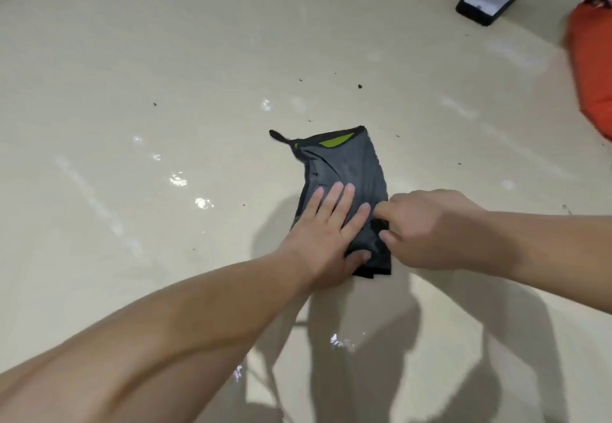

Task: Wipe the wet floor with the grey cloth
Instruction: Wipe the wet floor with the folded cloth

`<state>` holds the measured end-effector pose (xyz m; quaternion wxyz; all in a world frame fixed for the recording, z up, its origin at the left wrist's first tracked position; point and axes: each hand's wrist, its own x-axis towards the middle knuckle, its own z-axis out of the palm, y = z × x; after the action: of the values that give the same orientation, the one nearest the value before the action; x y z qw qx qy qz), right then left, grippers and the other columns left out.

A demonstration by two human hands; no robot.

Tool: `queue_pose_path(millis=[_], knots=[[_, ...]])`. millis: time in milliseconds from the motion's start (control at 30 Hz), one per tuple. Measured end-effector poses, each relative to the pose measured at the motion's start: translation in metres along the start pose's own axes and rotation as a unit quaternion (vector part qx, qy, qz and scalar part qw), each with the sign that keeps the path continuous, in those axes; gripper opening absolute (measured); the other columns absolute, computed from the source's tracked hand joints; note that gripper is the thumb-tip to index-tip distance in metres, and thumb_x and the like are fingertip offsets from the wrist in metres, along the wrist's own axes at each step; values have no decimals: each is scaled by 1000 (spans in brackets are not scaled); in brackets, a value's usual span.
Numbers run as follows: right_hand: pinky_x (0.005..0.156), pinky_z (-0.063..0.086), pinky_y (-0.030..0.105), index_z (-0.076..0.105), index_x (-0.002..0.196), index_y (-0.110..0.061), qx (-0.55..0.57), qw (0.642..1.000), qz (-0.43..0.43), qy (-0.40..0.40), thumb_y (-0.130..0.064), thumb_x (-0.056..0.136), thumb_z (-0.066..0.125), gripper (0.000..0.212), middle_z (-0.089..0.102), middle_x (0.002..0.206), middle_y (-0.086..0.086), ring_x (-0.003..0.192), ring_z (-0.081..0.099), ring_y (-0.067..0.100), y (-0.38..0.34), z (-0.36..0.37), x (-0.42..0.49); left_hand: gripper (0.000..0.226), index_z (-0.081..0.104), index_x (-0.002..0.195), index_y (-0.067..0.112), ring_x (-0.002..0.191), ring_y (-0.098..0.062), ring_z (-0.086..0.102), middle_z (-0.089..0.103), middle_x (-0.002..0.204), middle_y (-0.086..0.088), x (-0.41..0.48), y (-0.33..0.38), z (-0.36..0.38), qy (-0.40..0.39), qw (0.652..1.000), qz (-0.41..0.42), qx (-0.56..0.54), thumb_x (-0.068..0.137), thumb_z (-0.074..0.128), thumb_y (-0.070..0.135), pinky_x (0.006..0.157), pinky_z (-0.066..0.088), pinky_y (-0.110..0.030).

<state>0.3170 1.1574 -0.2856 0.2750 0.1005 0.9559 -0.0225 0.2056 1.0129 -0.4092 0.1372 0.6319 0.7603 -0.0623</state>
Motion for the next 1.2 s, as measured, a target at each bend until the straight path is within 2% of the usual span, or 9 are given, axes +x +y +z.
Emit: queue_pose_path(millis=[200, 333, 433, 567, 733, 900, 967, 1067, 1200], knots=[[76, 45, 32, 50, 109, -27, -125, 985, -5, -118, -37, 102, 34, 20, 56, 110, -8, 106, 62, 20, -85, -14, 47, 76, 12, 164, 27, 158, -28, -11, -2, 171, -15, -110, -50, 35, 55, 996, -40, -59, 100, 29, 64, 127, -1, -50], [78, 42, 35, 54, 121, -27, 17, 1000, 21, -7, -43, 102, 35, 31, 57, 122, -2, 114, 60, 26, -142, -19, 86, 70, -3, 163, 35, 155, -19, -24, -15, 171, -8, -172, -105, 43, 42, 988, -143, -50, 102, 13, 66, 126, -8, -47], [84, 49, 41, 57, 124, -20, 166, 979, 44, 111, -33, 103, 40, 30, 55, 122, 3, 114, 55, 29, -196, -9, 97, 70, -6, 162, 34, 154, -20, -28, -19, 170, -9, -215, -119, 55, 42, 957, -276, -80, 101, 9, 64, 126, -10, -48], [73, 44, 36, 58, 113, -21, 106, 985, -18, 135, -30, 99, 43, 22, 49, 109, 0, 106, 51, 25, -233, 6, 98, 74, 13, 164, 24, 158, -30, -12, -2, 171, -17, -253, -66, 75, 67, 914, -374, -144, 101, 24, 61, 126, -6, -53], [78, 51, 39, 61, 111, -24, 130, 975, -68, 165, -31, 103, 40, 24, 56, 103, -1, 100, 55, 24, -241, -3, 119, 80, 37, 157, 18, 155, -41, 17, 22, 167, -20, -292, 11, 89, 54, 939, -306, -145, 92, 48, 63, 117, 19, -60], [79, 53, 40, 61, 115, -27, 127, 975, -98, 153, -33, 100, 44, 23, 60, 109, -2, 104, 59, 25, -251, -13, 131, 72, 23, 161, 34, 159, -27, 0, 9, 172, -7, -312, -65, 86, 59, 977, -179, -100, 98, 37, 66, 127, 1, -51], [79, 51, 40, 58, 116, -28, 136, 977, -96, 135, -33, 100, 44, 22, 59, 110, -1, 102, 59, 26, -253, -15, 135, 71, 13, 162, 39, 158, -21, -11, -1, 173, -4, -312, -102, 82, 61, 959, -256, -103, 100, 29, 67, 127, -2, -48], [73, 42, 35, 55, 110, -31, 156, 978, -96, 103, -34, 101, 43, 15, 58, 107, -5, 97, 57, 23, -255, -14, 135, 71, -4, 162, 38, 153, -18, -28, -20, 170, -4, -302, -118, 77, 61, 882, -446, -136, 100, 15, 66, 126, -9, -48], [76, 43, 35, 55, 108, -33, 160, 978, -102, 82, -34, 101, 41, 16, 57, 106, -8, 97, 58, 21, -256, -16, 124, 74, 6, 164, 27, 156, -31, -17, -9, 171, -13, -271, -87, 79, 85, 833, -525, -155, 99, 17, 62, 125, -6, -55]])
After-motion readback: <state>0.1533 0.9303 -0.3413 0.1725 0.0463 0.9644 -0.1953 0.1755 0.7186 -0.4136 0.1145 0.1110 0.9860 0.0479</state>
